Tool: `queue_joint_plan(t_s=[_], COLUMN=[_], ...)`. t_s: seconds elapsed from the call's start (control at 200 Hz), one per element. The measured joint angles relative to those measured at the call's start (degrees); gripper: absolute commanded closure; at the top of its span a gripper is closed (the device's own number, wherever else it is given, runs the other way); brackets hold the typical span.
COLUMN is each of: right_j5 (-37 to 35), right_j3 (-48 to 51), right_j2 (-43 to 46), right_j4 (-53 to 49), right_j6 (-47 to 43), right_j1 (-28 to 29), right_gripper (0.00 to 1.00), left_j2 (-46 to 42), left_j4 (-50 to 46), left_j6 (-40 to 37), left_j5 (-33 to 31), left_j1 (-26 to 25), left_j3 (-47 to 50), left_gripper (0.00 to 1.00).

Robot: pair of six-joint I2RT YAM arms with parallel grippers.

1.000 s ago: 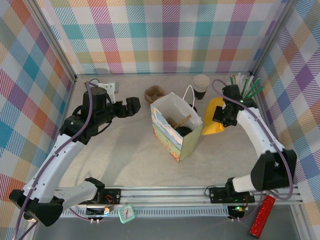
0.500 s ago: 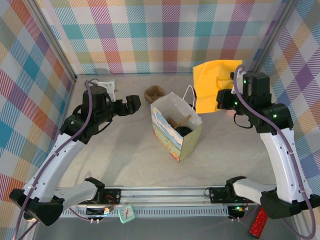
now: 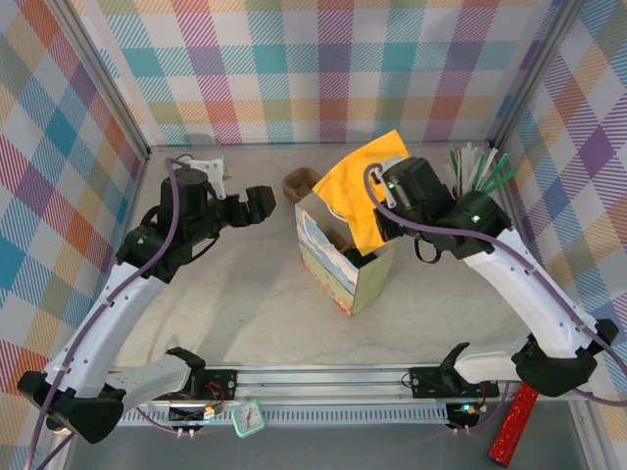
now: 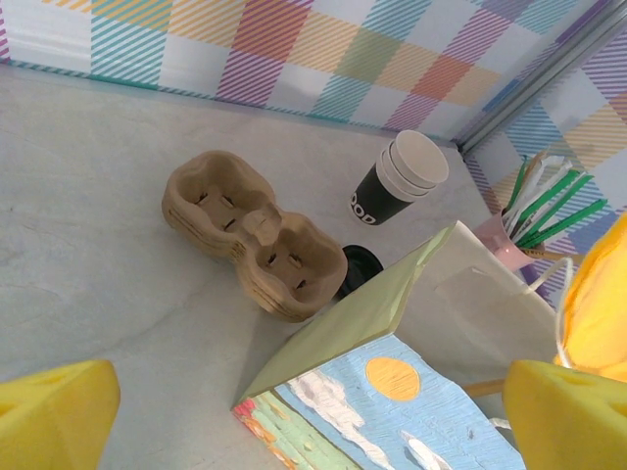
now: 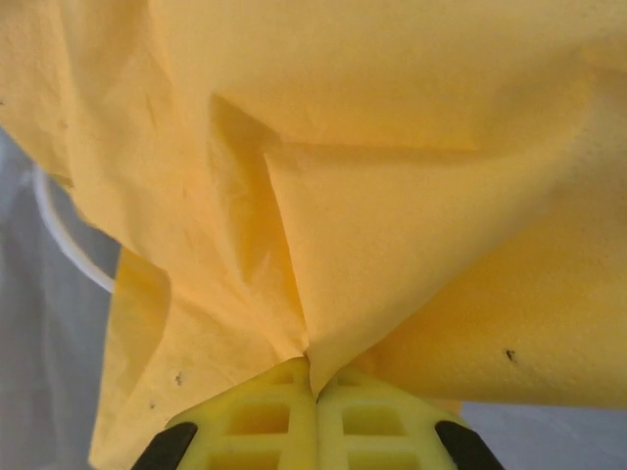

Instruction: Pack the takeout coffee

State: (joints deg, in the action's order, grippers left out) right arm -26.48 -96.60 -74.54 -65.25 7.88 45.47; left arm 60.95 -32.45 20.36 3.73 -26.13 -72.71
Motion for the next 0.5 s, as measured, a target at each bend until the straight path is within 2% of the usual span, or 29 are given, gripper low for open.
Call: queue_joint_plan(t_s=[0.275,0.5], right_j5=[-11.5,-18.86], right_j3=[-1.53,-4.66], right_j2=[-4.39,-1.4], right_j4=[-3.69,-2.38], right_j6=[-1.09,-2.86], right_j1=[5.42,6.38], right_gripper=[1.0,1.0], left_j2=[-0.33,-0.33], left_j4=[0.02,0.04], left_j6=[0.0,-0.02], left_j5=[0.0,-0.42], left_j1=[0.0,0.0], left_j3=[0.0,0.0], left_gripper=[0.0,0.0])
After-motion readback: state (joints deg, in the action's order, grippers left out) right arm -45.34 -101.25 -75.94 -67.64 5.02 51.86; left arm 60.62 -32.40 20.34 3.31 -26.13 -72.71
